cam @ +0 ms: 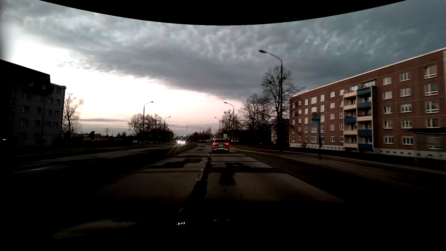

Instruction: Follow the waypoints while adhering to traffic rules and regulations

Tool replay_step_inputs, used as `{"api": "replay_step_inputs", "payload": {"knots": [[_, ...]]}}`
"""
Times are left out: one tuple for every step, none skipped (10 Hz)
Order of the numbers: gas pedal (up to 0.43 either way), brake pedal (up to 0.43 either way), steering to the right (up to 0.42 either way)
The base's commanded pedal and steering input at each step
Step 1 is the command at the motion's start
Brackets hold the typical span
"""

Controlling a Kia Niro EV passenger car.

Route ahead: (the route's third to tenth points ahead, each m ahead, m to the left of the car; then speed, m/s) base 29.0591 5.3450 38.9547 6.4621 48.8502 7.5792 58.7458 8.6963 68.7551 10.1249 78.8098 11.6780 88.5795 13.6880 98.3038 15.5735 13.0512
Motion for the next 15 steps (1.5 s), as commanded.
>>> {"api": "replay_step_inputs", "payload": {"knots": [[0.028,0.000,-0.018],[0.028,0.000,-0.018],[0.028,0.000,-0.018],[0.039,0.000,-0.019],[0.039,0.000,-0.020],[0.039,0.000,-0.021],[0.047,0.000,-0.022],[0.047,0.000,-0.022],[0.047,0.000,-0.022],[0.059,0.000,-0.022],[0.059,0.000,-0.022],[0.067,0.000,-0.022],[0.067,0.000,-0.022],[0.067,0.000,-0.019],[0.079,0.000,-0.016]]}}
